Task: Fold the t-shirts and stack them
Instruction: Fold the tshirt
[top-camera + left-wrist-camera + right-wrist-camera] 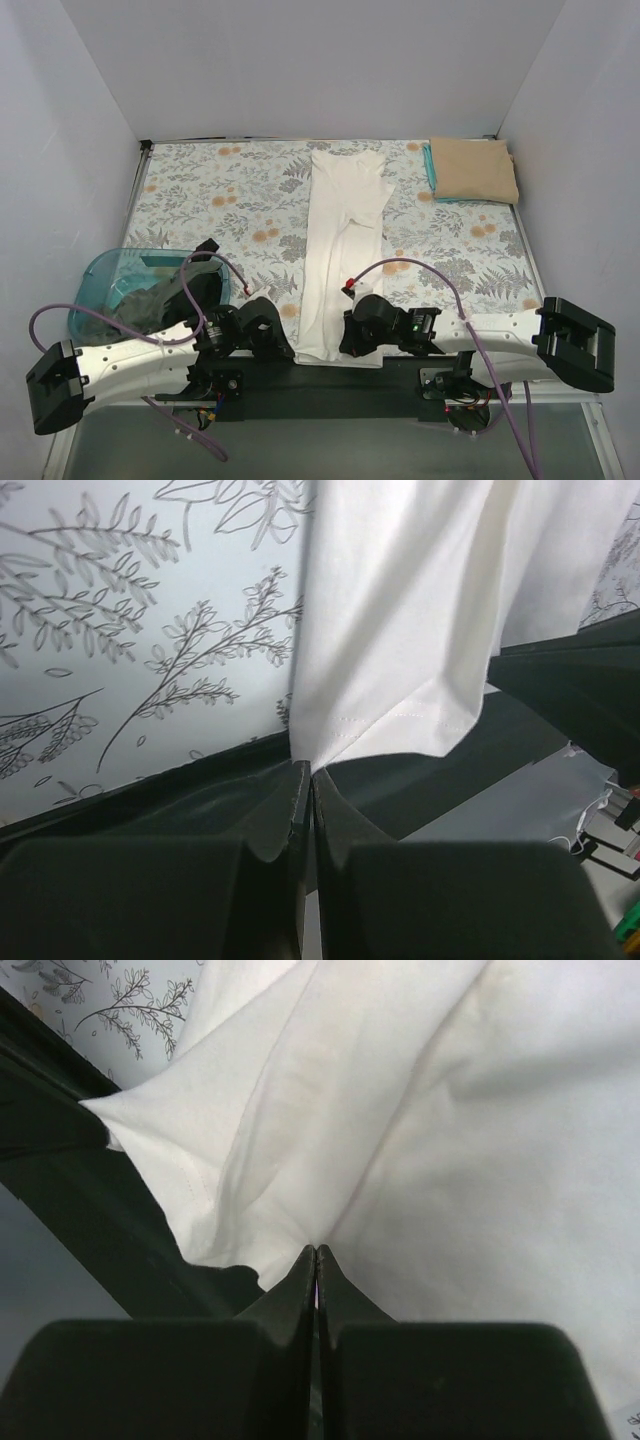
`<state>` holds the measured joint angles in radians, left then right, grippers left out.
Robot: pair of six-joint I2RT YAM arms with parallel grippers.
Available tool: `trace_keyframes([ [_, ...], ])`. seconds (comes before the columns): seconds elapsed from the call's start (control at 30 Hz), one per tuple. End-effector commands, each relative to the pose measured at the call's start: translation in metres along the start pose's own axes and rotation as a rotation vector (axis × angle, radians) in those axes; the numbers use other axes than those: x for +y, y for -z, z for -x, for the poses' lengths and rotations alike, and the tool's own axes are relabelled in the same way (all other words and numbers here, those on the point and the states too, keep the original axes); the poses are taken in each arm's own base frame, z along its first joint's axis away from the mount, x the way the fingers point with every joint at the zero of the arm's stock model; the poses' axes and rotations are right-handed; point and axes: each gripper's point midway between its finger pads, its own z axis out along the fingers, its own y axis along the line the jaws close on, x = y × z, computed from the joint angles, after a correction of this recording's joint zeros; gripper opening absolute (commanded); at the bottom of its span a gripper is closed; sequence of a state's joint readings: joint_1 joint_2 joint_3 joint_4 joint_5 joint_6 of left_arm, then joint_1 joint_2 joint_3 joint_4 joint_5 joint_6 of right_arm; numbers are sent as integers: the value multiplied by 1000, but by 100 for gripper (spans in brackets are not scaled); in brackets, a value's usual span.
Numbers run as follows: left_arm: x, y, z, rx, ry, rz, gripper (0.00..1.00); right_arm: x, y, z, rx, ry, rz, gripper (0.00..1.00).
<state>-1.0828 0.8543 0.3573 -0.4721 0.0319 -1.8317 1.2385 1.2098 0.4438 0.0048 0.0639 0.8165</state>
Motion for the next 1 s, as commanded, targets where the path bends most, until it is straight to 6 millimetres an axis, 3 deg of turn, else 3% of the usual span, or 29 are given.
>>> trace_keyframes([
  [0.0,25,2,-7,10,44,83,0,9,4,-1,-19,-30,56,1],
  [0.23,29,-4,-11,28,47,92,0,10,9,-10,7,-32,87,6],
  [0.37,20,-5,-16,63,37,46,0,18,16,-12,15,-6,139,31],
  [0.5,7,-3,-19,88,19,-20,0,27,27,-2,-31,9,183,44],
  [0.57,1,-2,-21,99,11,-51,3,20,29,-3,-38,0,155,50],
  [0.6,0,-2,-21,102,10,-55,13,19,32,3,-73,-6,147,51],
  [0.67,-3,-2,-22,106,9,-65,20,0,34,-4,-59,-25,64,57],
  [0.8,2,-5,-24,120,4,-43,37,-18,44,-11,-55,-56,-4,64],
  [0.97,4,-12,-25,133,-4,-18,38,-39,53,-27,-24,-103,-75,69],
])
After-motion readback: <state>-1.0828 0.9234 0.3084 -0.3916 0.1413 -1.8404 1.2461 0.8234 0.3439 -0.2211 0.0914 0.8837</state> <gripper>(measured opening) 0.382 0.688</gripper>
